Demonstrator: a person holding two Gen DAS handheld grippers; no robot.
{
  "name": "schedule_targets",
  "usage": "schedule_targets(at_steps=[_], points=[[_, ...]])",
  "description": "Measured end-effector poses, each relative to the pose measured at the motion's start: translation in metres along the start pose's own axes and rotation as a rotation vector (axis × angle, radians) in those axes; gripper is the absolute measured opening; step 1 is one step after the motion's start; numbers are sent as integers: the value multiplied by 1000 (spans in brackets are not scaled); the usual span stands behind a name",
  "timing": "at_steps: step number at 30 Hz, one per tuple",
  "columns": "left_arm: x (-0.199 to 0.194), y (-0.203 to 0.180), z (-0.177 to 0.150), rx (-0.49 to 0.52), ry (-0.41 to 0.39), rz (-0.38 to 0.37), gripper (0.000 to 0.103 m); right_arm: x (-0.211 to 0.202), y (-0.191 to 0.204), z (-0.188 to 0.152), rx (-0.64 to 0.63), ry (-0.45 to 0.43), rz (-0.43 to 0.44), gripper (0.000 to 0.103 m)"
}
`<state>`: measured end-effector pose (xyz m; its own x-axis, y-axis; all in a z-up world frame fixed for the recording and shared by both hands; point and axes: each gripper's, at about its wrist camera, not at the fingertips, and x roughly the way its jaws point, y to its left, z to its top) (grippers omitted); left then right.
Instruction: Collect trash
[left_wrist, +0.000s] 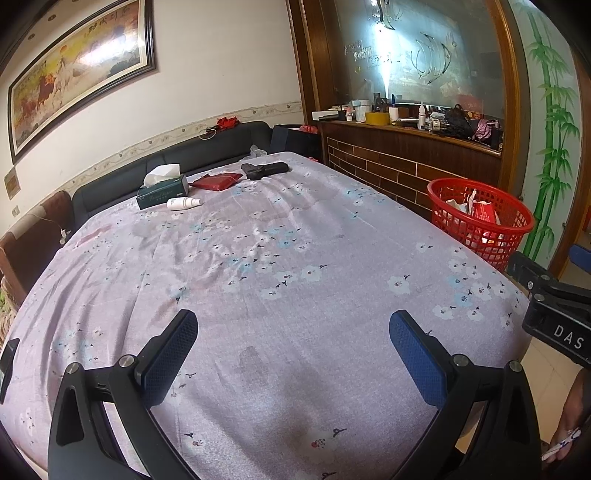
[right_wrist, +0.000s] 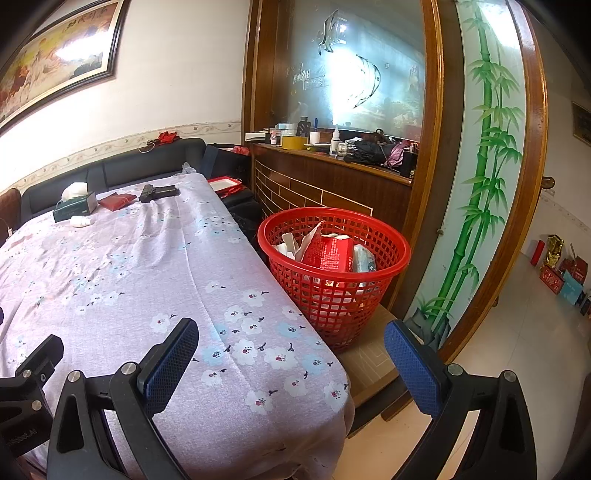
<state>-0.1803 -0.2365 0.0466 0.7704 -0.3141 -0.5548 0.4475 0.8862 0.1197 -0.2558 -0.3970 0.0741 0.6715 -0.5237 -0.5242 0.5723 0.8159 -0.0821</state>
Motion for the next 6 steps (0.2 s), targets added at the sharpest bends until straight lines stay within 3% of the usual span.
schedule_targets(at_steps=[6], points=[[-9,9,-1,-27,-41,6,103,0,3,-1,-2,-3,11,102]])
